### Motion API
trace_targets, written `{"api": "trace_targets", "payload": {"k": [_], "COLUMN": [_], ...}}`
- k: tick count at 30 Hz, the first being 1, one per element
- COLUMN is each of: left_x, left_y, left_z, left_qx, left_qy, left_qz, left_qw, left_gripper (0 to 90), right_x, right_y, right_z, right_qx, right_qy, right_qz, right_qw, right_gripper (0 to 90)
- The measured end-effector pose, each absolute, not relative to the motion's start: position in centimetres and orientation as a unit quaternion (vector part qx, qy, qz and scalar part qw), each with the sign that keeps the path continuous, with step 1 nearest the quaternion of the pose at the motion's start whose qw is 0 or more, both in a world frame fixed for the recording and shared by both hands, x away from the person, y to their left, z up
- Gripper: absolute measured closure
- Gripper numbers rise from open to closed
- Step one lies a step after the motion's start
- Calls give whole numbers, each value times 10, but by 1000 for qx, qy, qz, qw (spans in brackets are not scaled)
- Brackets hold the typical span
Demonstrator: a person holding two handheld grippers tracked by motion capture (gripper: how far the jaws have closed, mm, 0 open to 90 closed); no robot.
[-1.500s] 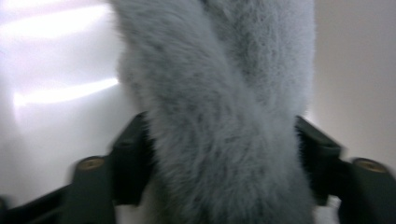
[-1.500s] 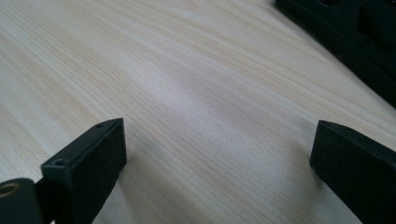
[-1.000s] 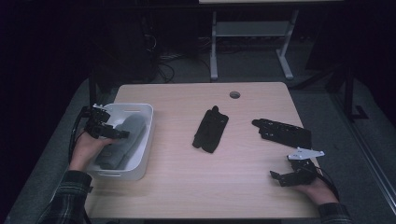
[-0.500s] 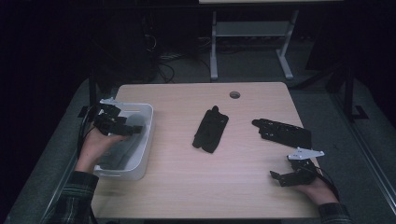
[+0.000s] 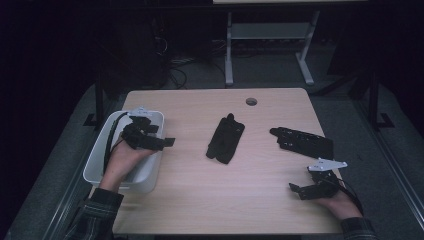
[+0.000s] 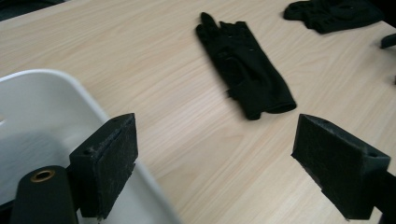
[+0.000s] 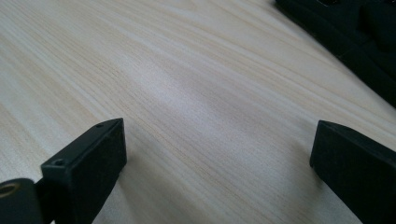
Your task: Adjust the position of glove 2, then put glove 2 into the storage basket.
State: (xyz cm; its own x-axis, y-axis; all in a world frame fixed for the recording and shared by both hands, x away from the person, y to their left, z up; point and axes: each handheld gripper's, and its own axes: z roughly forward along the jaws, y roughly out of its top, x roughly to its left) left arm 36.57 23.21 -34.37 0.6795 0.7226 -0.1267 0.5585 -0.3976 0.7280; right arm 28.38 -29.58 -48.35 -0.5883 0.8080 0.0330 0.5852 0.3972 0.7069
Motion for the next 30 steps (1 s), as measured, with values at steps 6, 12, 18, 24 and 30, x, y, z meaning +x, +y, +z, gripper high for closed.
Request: {"api": "trace_targets", "payload": {"k": [6,12,18,24,30], "left_x": [359,351,341,331,322], "left_y": [210,188,168,151,142], "left_z": [-351,-358,-370,-387,-410], "left_qx": [835,841,848,858,865], "left_qy": [368,351,331,312,303], "left_qz": [94,85,78,74,64], "left_qw": [398,404,406,402,395], "left_gripper": [132,132,132,132,133], "right_x": [284,284,284,284,284], "right_y": [-296,-296,-296,-296,-296], "right_z": [-484,-484,-484,-484,-484], "right_qx": [425,425,425,424,423], "right_qy": [820,820,820,821,821], "right_qz": [348,348,348,348,348], "right_qw": [160,160,160,160,160], "right_gripper": [34,34,34,31,33]}}
